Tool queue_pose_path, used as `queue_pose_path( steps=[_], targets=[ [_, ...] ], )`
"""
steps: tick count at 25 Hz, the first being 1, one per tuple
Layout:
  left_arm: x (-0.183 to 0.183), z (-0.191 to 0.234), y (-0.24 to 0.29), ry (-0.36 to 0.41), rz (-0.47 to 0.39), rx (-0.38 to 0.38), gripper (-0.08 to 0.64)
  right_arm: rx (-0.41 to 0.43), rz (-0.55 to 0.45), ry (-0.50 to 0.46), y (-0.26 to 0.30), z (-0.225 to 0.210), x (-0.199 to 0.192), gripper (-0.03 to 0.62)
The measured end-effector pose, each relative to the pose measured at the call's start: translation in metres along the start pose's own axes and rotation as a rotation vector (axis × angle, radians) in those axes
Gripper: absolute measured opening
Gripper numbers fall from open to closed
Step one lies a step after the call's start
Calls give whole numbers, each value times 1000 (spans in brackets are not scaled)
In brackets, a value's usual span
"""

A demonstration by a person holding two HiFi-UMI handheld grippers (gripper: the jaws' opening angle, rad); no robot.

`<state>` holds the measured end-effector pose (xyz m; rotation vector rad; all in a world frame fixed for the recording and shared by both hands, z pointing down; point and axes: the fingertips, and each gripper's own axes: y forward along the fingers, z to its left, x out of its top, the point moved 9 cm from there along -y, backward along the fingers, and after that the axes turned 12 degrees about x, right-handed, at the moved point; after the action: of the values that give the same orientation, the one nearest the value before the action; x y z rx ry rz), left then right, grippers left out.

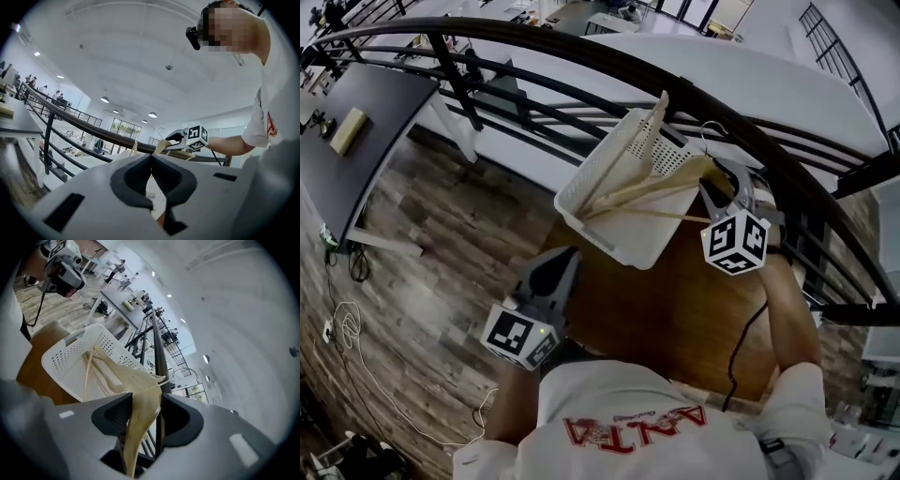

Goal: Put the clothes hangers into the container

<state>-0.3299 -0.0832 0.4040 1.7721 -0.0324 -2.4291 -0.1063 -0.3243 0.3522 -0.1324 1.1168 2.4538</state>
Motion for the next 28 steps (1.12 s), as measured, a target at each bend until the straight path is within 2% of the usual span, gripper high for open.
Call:
queue_pose_path(
  steps=[3, 7, 12, 15, 18, 20, 24, 28],
  targets=[
    [-5, 16, 1, -7, 14, 7, 9, 65, 54, -76, 28, 6, 12, 189],
    [-9, 24, 0, -22, 28, 13, 9, 113, 76, -142, 50, 14, 30, 192],
    [-7, 26, -1, -19, 30, 14, 9, 103, 133, -261, 62, 25, 46, 208],
    [-5, 27, -2, -13, 23, 11, 9, 94, 132, -245, 49, 27, 51, 210],
    [-3, 24, -3, -6, 18, 6, 9, 60, 72, -168, 19, 30, 55, 201],
    [-3, 14, -4, 2, 15, 0, 9, 23, 2, -81, -10, 35, 52, 142],
    [-1, -12, -6, 36, -2, -22, 9, -23, -151, 138, -63, 47, 35, 32],
    [12, -44, -12, 53, -31, -42, 9, -49, -293, 360, -102, 61, 9, 3]
  ],
)
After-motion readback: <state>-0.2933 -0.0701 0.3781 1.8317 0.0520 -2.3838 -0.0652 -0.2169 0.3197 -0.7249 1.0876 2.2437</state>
